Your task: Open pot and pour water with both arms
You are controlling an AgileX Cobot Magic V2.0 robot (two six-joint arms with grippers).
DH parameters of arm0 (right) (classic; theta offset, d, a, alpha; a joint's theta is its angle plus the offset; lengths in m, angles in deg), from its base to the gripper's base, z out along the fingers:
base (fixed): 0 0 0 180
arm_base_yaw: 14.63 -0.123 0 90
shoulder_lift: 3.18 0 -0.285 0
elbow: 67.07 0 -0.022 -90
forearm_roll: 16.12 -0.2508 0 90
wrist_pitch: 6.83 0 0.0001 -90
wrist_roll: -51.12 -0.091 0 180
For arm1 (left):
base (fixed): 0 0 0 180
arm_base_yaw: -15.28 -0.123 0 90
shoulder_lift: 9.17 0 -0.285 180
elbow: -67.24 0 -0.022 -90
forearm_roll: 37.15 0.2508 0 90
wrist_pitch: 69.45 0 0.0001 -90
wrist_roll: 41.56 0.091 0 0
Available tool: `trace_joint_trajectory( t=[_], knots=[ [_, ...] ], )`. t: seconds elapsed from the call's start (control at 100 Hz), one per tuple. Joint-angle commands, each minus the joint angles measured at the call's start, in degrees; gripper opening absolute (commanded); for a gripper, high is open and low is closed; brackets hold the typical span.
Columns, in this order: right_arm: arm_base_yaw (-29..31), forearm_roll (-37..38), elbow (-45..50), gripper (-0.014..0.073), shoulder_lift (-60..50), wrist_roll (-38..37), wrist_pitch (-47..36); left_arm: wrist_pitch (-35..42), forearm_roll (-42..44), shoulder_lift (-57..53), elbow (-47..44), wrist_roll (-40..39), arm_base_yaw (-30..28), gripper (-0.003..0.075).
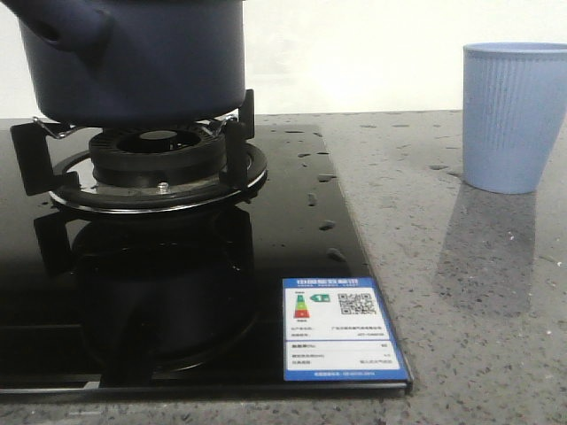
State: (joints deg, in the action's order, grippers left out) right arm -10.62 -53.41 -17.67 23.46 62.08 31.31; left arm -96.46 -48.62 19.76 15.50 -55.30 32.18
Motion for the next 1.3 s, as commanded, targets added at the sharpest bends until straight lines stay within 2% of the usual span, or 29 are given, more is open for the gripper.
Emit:
trace_joint_trajectory(
  t=[0.0, 0.15, 0.3, 0.39, 0.5, 0.6, 0.75, 0.85, 0.96, 1.04, 1.14, 1.29],
  knots=[
    [-0.98, -1.69, -5.29, -0.0050, 3.77, 1.13, 1.61, 1.65, -4.12, 5.34, 6.30, 3.07, 5.28, -0.0015],
    [-3.79, -2.04, -8.15, -0.0050, 5.79, 3.66, 4.02, 1.25, -14.90, 12.10, 14.18, 9.57, 15.06, -0.0015],
    [-5.22, -2.39, -8.17, -0.0050, 5.88, 4.33, 3.77, 0.69, -17.70, 17.50, 20.91, 10.42, 23.10, -0.0015],
    [-5.22, -2.53, -8.17, -0.0050, 5.88, 5.19, 3.77, 0.59, -20.00, 19.90, 23.76, 10.42, 25.69, -0.0009],
    [-5.22, -2.53, -8.17, -0.0050, 5.88, 5.29, 3.77, 0.05, -26.57, 21.70, 25.62, 12.05, 26.23, -0.0003],
    [-5.22, -2.53, -8.17, -0.0050, 5.88, 5.67, 3.77, -1.70, -33.24, 22.02, 25.98, 18.63, 26.23, -0.0003],
    [-5.44, -2.64, -8.17, -0.0050, 5.88, 5.67, 3.77, -9.41, -37.14, 24.00, 25.98, 24.05, 26.23, -0.0003],
    [-6.46, -2.74, -8.17, -0.0050, 5.88, 5.67, 3.41, -15.56, -44.95, 25.62, 25.98, 32.66, 26.23, -0.0003],
    [-7.00, -2.77, -8.17, -0.0050, 5.88, 5.67, 3.29, -23.03, -57.61, 27.72, 25.98, 45.43, 26.23, -0.0003],
    [-7.09, -3.02, -8.17, -0.0050, 5.88, 5.67, 3.29, -25.55, -64.48, 29.39, 26.28, 53.97, 26.23, -0.0004],
    [-7.09, -3.58, -8.17, -0.0050, 5.88, 5.67, 3.29, -22.74, -64.49, 30.31, 27.67, 61.96, 26.11, -0.0004],
    [-7.09, -3.58, -8.17, -0.0050, 5.88, 7.99, 1.77, -7.34, -58.50, 30.40, 28.72, 72.29, 26.11, -0.0009]
  ],
)
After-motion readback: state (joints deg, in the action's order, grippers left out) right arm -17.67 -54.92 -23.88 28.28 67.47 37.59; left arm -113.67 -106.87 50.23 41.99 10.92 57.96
